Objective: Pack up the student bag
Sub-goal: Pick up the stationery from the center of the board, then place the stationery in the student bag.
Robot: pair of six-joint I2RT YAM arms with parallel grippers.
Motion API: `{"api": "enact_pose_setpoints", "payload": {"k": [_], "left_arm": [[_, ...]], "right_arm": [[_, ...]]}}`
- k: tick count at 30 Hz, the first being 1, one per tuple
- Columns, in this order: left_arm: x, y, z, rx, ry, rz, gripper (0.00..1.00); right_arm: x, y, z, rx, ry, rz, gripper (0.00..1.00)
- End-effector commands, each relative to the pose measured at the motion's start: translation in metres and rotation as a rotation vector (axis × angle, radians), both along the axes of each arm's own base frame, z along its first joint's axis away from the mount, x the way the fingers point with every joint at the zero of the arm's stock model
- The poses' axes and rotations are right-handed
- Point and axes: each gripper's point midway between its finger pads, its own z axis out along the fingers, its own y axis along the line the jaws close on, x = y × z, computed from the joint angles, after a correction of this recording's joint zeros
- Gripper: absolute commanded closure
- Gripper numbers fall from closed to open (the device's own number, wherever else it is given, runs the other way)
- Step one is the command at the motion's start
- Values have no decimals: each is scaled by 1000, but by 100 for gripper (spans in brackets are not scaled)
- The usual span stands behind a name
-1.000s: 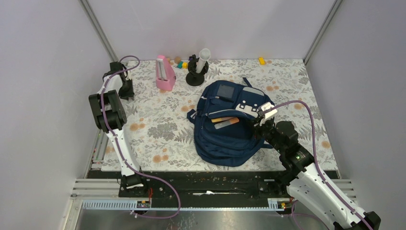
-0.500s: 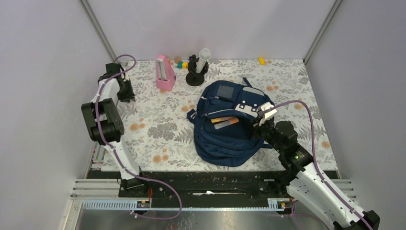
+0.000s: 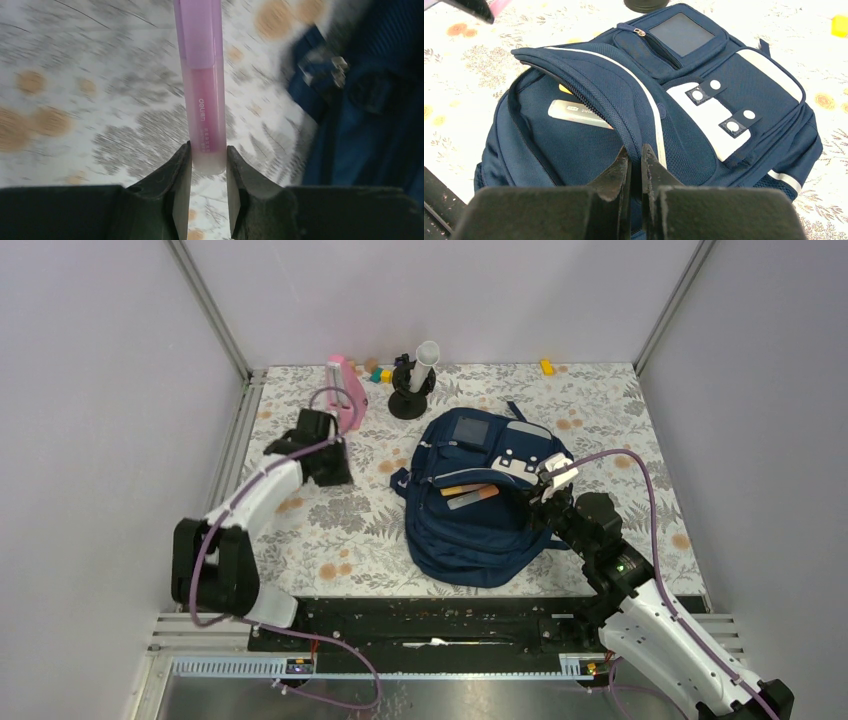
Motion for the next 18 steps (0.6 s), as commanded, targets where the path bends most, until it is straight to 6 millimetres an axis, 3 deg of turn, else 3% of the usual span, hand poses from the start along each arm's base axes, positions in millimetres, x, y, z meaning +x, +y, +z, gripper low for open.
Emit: {"api": "enact_pose_setpoints", "payload": {"k": [1, 6, 13, 18], "left_arm": [[-30, -47, 18, -105, -115, -2, 91], [-81, -85, 26, -206, -193, -88, 91], [-159, -126, 55, -386, -242, -365, 90], [-204, -133, 66, -413, -185, -537, 90]], "right_arm": [[5, 9, 59, 129, -161, 22, 100], [9, 9, 54, 111, -143, 11, 100], [13, 9, 52, 76, -118, 8, 100], [16, 9, 50, 49, -98, 0, 100]]}}
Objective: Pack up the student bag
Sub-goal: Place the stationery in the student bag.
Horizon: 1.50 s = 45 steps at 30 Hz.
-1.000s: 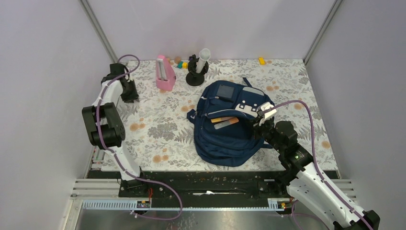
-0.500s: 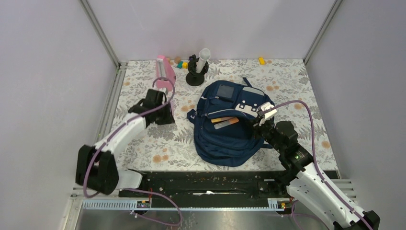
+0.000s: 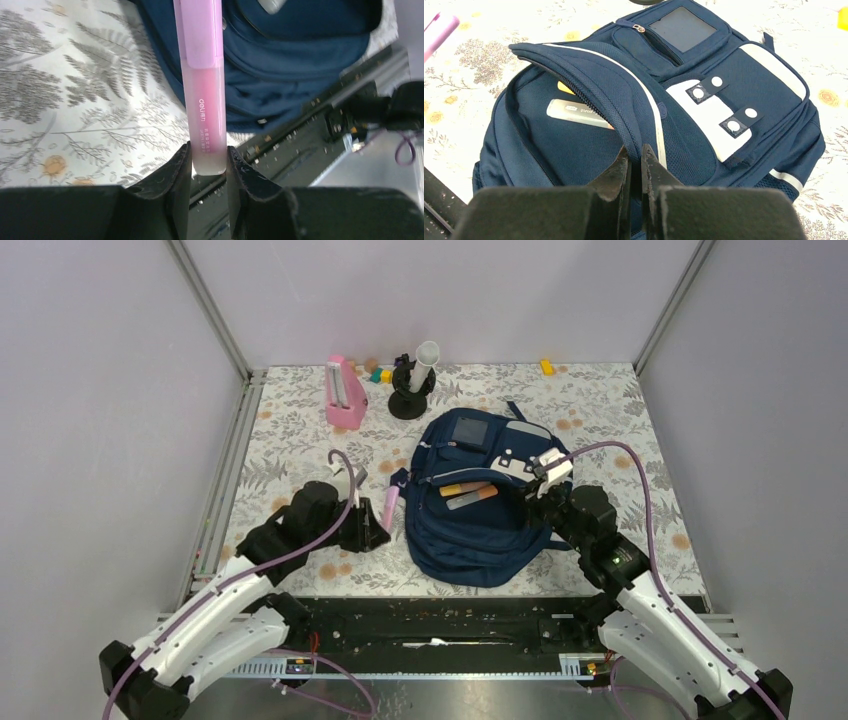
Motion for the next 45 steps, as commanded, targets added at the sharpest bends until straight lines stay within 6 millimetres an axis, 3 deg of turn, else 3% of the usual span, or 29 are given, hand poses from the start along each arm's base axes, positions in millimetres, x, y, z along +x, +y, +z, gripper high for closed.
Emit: {"api": "enact_pose_setpoints", "payload": {"k": [1, 6, 13, 16, 24, 32, 38, 41, 42, 44, 45], "left_arm": [[-39, -17, 16, -39, 21, -192, 90], [-62, -34, 19, 17, 5, -365, 89], [-54, -76, 39, 116, -104, -572, 88], [-41, -94, 45, 177, -151, -671, 88], [12, -129, 28, 410, -213, -824, 89], [66, -167, 39, 473, -358, -764, 88], [90, -171, 29, 511, -434, -685, 84], [100, -166, 30, 541, -456, -615, 72], [101, -165, 32, 538, -460, -602, 58], [99, -163, 37, 524, -461, -589, 43], [98, -163, 41, 515, -466, -584, 27]], "right_arm": [[10, 6, 54, 71, -130, 1, 100], [8, 7, 60, 75, -128, 10, 100], [3, 5, 67, 86, -133, 16, 100], [1, 5, 69, 96, -138, 18, 100], [-7, 3, 73, 96, -135, 36, 100], [-9, 5, 65, 100, -107, 44, 100], [-10, 0, 59, 103, -105, 21, 100], [-10, -1, 56, 104, -103, 11, 100], [-10, -2, 55, 102, -101, 9, 100], [-10, -2, 55, 101, -100, 6, 100], [-10, -2, 55, 101, -101, 6, 100]]}}
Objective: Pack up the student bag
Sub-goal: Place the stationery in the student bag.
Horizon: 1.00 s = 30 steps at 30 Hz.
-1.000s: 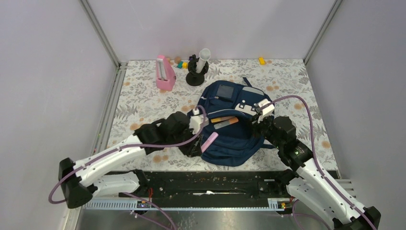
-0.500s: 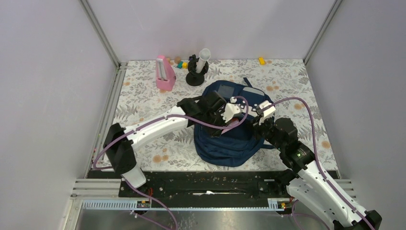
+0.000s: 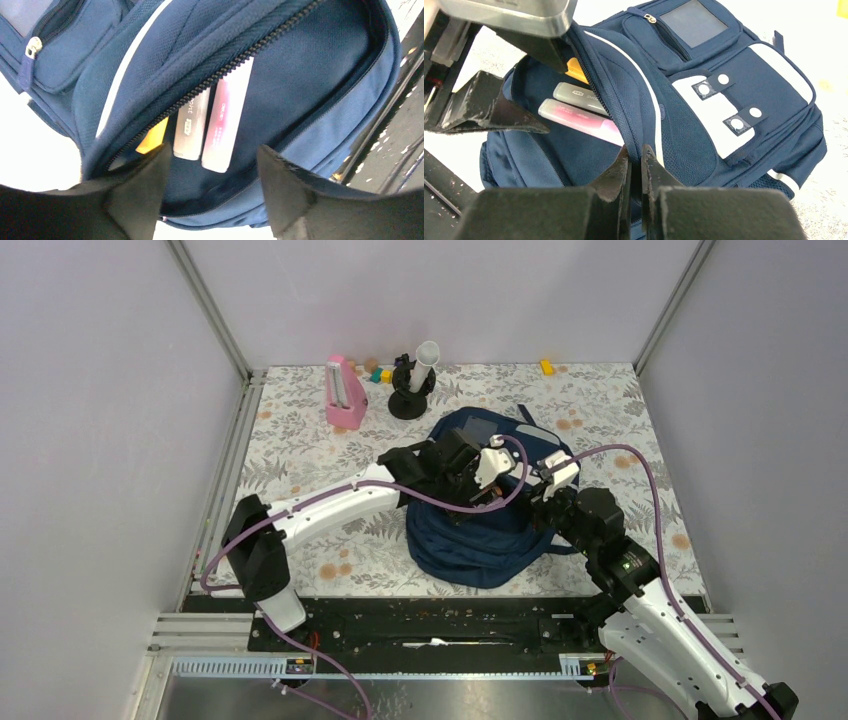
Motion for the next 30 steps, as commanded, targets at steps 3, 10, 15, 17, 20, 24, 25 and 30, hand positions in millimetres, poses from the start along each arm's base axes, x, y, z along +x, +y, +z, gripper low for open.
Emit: {"api": "enact_pose_setpoints", "payload": {"k": [3, 10, 15, 17, 20, 24, 25, 30], "left_arm": [[23, 2, 38, -110, -127, 87, 19], [-14, 10, 62, -190, -67, -15, 19], [-29, 43, 70, -185, -104, -4, 19], [-21, 59, 70, -161, -175, 47, 19], [-5, 75, 81, -172, -294, 130, 18], [10, 70, 101, -222, -391, 155, 14], [14, 67, 103, -218, -406, 149, 13], [30, 42, 98, -181, -341, 102, 12]], "right_arm": [[4, 6, 48, 110, -128, 6, 100], [4, 6, 45, 108, -118, 4, 100], [3, 5, 42, 108, -112, 1, 100], [4, 6, 42, 107, -111, 3, 100], [5, 7, 43, 110, -114, 8, 100], [5, 12, 41, 134, -87, 13, 100], [5, 12, 40, 135, -83, 13, 100], [3, 12, 35, 138, -72, 11, 100]]}}
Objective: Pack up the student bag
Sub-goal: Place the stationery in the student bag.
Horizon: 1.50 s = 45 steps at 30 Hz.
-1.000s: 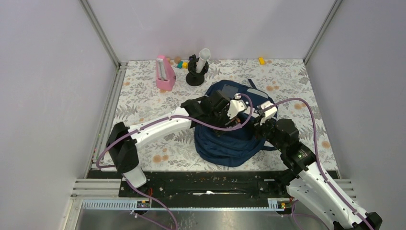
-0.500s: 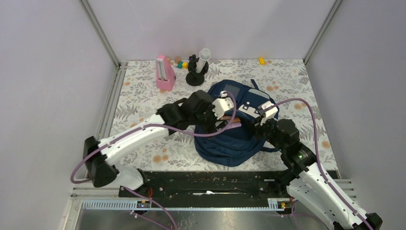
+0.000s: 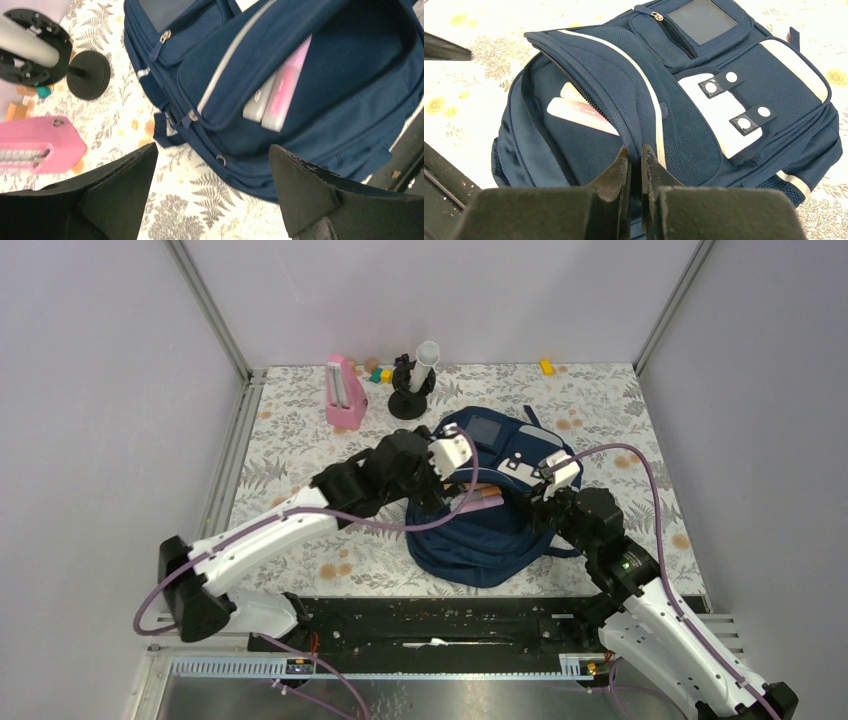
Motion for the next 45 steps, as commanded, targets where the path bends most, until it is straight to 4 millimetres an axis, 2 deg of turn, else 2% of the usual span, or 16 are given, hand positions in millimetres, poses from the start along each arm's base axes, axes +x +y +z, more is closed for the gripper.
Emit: {"api": "enact_pose_setpoints", "payload": {"k": [1, 5, 11, 13, 14, 15, 18, 19, 20, 23, 28, 29, 31, 36, 40, 45], "left_arm": [[23, -31, 21, -29, -20, -40, 12], [15, -54, 5, -18, 49, -151, 12], [14, -72, -31, 49, 140, -214, 12], [17, -74, -38, 65, 146, -208, 19], [20, -75, -41, 74, 143, -201, 29], [24, -74, -44, 87, 138, -182, 49], [34, -71, -49, 106, 130, -125, 97], [37, -68, -51, 110, 123, -99, 100], [37, -66, -53, 111, 123, -85, 100], [38, -58, -57, 103, 123, -28, 100], [36, -34, -69, 114, 143, 101, 100], [37, -27, -71, 125, 148, 141, 100], [36, -12, -76, 159, 156, 217, 100], [27, 19, -84, 184, 175, 335, 100], [13, 25, -80, 116, 219, 365, 100], [4, 28, -73, 74, 232, 356, 100]], "right_arm": [[4, 9, 37, 108, -102, 17, 100], [1, 8, 31, 103, -87, 15, 100], [-3, 7, 20, 104, -56, 15, 100], [-4, 7, 17, 109, -49, 16, 100], [-5, 7, 16, 111, -46, 14, 100], [-5, 7, 15, 113, -41, 15, 100], [-7, 7, 12, 118, -23, 13, 100], [-8, 7, 12, 121, -13, 9, 100], [-10, 5, 13, 124, -2, 4, 99], [-16, -3, 12, 125, 28, -35, 86], [-19, -33, -6, 193, 151, -269, 37], [-21, -35, -10, 210, 175, -293, 33], [-27, -36, -18, 259, 227, -322, 30], [-41, -15, -40, 391, 353, -272, 30], [-45, 7, -56, 493, 454, -226, 30], [-36, 15, -73, 556, 499, -250, 29]]}}
